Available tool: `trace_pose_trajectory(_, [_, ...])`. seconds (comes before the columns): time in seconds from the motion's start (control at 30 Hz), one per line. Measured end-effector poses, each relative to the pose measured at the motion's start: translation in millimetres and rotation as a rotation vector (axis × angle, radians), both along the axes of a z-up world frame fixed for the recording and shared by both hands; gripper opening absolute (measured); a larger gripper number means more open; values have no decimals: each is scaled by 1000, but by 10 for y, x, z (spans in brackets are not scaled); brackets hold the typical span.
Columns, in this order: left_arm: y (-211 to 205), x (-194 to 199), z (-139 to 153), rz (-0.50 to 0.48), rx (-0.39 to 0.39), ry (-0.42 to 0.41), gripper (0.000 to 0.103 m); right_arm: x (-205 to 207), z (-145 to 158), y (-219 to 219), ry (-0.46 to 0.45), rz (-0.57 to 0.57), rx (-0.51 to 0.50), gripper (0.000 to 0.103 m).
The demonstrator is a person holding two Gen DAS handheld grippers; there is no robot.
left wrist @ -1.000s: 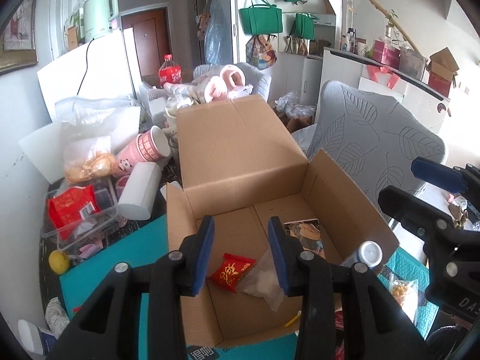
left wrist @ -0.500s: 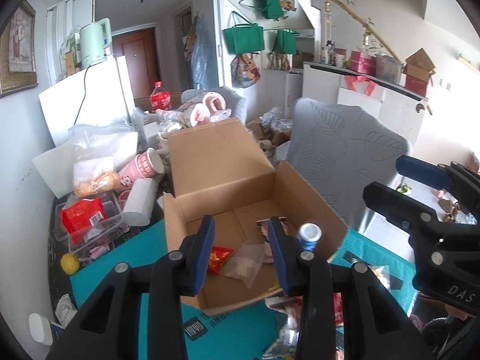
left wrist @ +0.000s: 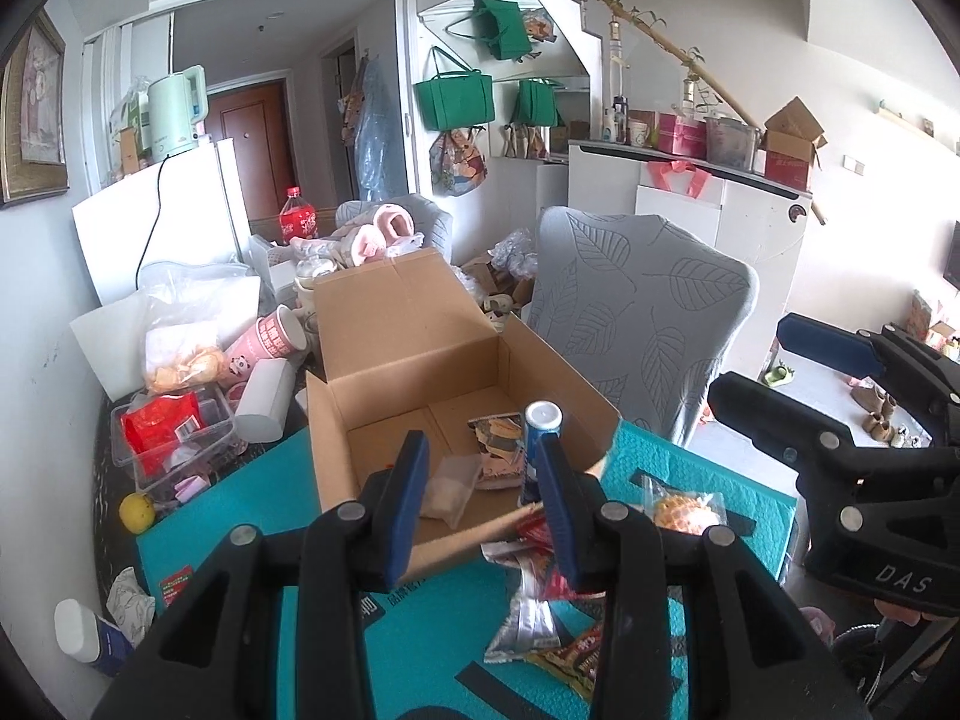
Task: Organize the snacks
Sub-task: 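Move both tools back over the snacks on the table, then grasp the silver wrapped bar with the left tool while the right tool grasps the brown cereal packet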
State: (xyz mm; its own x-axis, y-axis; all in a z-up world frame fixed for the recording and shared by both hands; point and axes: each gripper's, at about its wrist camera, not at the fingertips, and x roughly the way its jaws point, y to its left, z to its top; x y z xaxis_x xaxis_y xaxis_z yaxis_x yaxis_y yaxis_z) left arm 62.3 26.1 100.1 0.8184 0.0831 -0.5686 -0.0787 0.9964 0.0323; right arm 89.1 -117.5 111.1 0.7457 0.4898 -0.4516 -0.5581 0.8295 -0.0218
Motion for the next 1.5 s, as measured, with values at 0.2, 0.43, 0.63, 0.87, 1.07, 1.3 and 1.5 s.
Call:
trace_pose_trajectory(0.2, [-114, -224, -127, -39, -22, 21, 36, -250, -126, -128, 7, -20, 14, 73])
trace_pose_trajectory(0.43, [-209, -423, -321, -96, -57, 66, 36, -409, -417, -283, 86, -27, 54, 73])
trace_pose_trajectory(0.63, [-274, -511, -541, -119, -41, 110, 36, -469, -714, -339, 158, -33, 50, 73])
trace_pose_trajectory(0.87, [-203, -547, -877, -135, -80, 157, 36, -501, -1143, -349, 267, -6, 58, 73])
trace_pose_trajectory(1.07, [-191, -522, -1186, -134, -55, 218, 36, -520, -1517, -318, 373, 12, 58, 73])
trace_pose_trajectory(1.3, [-137, -516, -1494, -131, -91, 275, 36, -446, -1868, -207, 475, 33, 39, 82])
trace_pose_trajectory(1.5, [-12, -431, -1605, -105, -103, 301, 36, -267, -2075, 12, 514, 70, 11, 83])
